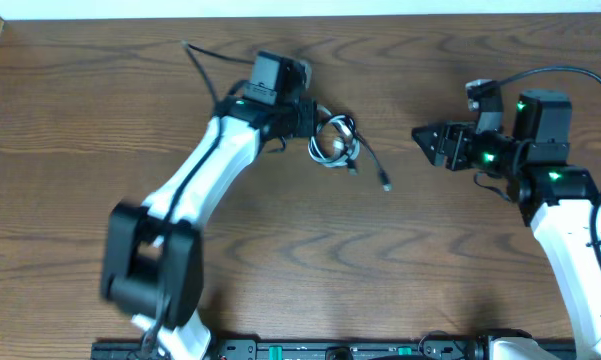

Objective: Untangle cables

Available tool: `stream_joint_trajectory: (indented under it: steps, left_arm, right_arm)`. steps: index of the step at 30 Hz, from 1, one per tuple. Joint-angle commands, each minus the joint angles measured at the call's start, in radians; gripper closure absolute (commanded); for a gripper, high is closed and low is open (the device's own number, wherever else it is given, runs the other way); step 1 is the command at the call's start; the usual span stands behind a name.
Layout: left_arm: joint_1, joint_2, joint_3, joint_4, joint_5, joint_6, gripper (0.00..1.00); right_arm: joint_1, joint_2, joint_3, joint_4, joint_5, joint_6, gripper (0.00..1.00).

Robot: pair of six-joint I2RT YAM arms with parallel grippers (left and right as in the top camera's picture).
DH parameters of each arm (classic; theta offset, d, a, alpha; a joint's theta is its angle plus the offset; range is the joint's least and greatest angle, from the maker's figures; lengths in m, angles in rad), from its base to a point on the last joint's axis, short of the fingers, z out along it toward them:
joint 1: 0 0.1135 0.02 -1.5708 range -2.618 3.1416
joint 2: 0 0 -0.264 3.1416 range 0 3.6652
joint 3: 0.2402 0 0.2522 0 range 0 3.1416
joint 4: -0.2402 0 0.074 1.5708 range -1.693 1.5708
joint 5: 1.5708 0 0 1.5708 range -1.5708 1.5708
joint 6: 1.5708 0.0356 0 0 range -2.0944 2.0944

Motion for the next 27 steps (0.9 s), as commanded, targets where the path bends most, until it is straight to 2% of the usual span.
stream_joint_trajectory:
  steps: [1, 7, 17, 22, 27]
  left_arm:
    - [-0.005, -0.111, 0.018, 0.001, 0.1, 0.012, 0.92]
    - [-0.005, -0.153, 0.018, 0.001, 0.185, -0.002, 0.93]
    - [-0.004, -0.228, 0.018, 0.077, 0.216, -0.011, 0.93]
    - [-0.005, -0.263, 0.018, 0.084, 0.279, -0.059, 0.92]
    - [-0.005, -0.265, 0.018, 0.105, 0.34, -0.063, 0.93]
  right_arm:
    - [0.048, 0.019, 0.018, 0.071, 0.008, 0.14, 0.34]
    - [0.135, 0.062, 0.018, 0.188, 0.092, 0.327, 0.4]
    - [0.201, 0.153, 0.018, 0.236, 0.111, 0.365, 0.39]
    - [0.217, 0.194, 0.018, 0.32, 0.111, 0.366, 0.39]
    - [0.274, 0.285, 0.018, 0.437, 0.107, 0.428, 0.41]
